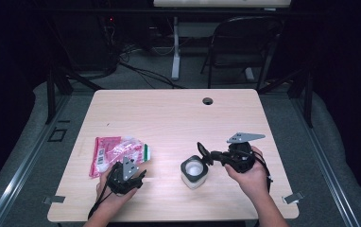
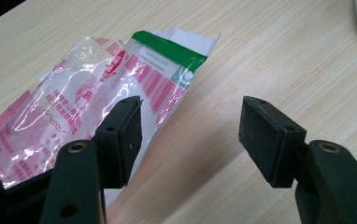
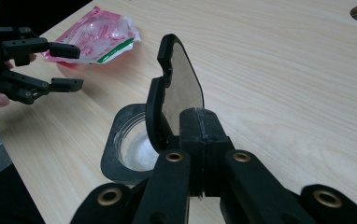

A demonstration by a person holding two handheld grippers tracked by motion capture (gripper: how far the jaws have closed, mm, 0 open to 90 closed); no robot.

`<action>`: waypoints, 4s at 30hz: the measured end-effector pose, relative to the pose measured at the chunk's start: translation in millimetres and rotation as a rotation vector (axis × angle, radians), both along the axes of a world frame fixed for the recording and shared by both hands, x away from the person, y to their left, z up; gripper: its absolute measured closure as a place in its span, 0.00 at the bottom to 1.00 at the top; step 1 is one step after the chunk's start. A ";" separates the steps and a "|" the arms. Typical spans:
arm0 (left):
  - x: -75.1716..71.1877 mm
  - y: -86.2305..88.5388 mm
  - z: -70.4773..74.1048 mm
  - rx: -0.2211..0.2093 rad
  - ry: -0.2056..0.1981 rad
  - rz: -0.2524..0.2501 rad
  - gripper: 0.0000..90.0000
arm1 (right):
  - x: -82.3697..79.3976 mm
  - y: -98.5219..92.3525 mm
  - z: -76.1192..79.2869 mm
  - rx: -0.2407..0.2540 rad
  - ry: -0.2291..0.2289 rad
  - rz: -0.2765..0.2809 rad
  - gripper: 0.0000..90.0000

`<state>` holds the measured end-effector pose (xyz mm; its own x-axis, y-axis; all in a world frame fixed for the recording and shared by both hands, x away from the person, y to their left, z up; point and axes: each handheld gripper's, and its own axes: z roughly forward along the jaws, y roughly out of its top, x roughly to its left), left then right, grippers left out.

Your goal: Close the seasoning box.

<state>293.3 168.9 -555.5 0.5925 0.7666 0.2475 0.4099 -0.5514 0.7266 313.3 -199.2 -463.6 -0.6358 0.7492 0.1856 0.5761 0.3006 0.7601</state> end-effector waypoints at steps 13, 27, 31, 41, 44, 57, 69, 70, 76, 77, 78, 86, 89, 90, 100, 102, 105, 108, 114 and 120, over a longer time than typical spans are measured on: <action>0.2 0.7 0.3 -0.003 -0.003 0.004 0.44 | -2.9 14.5 -7.5 -0.015 0.009 0.041 1.00; 0.4 2.2 1.0 -0.006 -0.005 0.008 0.44 | -4.4 31.3 -22.4 -0.058 0.035 0.085 1.00; 0.3 2.2 1.0 -0.005 -0.005 0.008 0.44 | -4.6 32.3 -23.6 -0.060 0.038 0.086 1.00; 0.5 3.3 2.1 -0.009 -0.007 0.009 0.44 | -3.8 27.4 -23.3 -0.057 0.036 0.071 1.00; 0.5 4.3 2.9 -0.021 -0.007 0.013 0.44 | -3.0 22.4 -23.5 -0.052 0.040 0.054 0.99; 0.8 11.6 7.9 -0.062 -0.007 0.026 0.46 | -1.0 -7.6 -25.1 -0.018 0.036 -0.039 0.91; 3.0 17.2 9.2 -0.083 -0.002 0.034 0.47 | 1.8 -26.6 -37.5 -0.016 0.019 -0.116 0.71; 3.2 17.5 9.3 -0.083 -0.002 0.035 0.47 | 1.6 -27.5 -38.6 -0.020 0.022 -0.119 0.70; 4.8 20.0 9.1 -0.092 0.002 0.040 0.47 | -2.0 -38.2 -48.7 -0.041 0.007 -0.159 0.65; 5.2 20.5 8.7 -0.096 0.001 0.044 0.47 | -2.6 -40.5 -50.8 -0.039 0.008 -0.166 0.64; 5.6 21.0 8.4 -0.100 0.003 0.046 0.47 | -3.2 -43.1 -52.3 -0.043 0.012 -0.170 0.63; 8.5 25.9 5.8 -0.113 0.015 0.061 0.47 | -9.5 -58.3 -63.5 -0.061 0.003 -0.221 0.56; 9.7 27.7 4.9 -0.118 0.021 0.066 0.47 | -9.9 -63.4 -67.6 -0.061 -0.003 -0.234 0.55; 10.1 28.3 4.7 -0.120 0.024 0.067 0.47 | -9.6 -64.9 -68.7 -0.068 -0.005 -0.244 0.54; 15.1 32.9 1.6 -0.141 0.035 0.083 0.47 | -6.4 -80.9 -84.4 -0.082 0.014 -0.293 0.53; 15.9 34.2 1.2 -0.143 0.039 0.082 0.47 | -6.1 -85.7 -87.2 -0.074 0.021 -0.308 0.53; 16.7 35.1 0.7 -0.148 0.044 0.086 0.47 | -5.3 -90.9 -91.3 -0.061 0.041 -0.323 0.53; 17.2 35.1 -0.3 -0.153 0.047 0.088 0.47 | -4.5 -93.1 -93.7 -0.063 0.047 -0.336 0.53; 18.3 34.6 -2.3 -0.153 0.057 0.089 0.47 | -2.5 -96.3 -97.4 -0.057 0.064 -0.345 0.54; 19.6 35.2 -3.2 -0.158 0.064 0.087 0.47 | -1.7 -100.1 -99.1 -0.053 0.072 -0.362 0.55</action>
<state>313.0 204.1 -558.7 0.5328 0.8420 0.0843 0.4989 -0.3930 0.7724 311.5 -299.3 -562.7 -0.3141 0.9330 0.1754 0.7040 0.1050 0.7024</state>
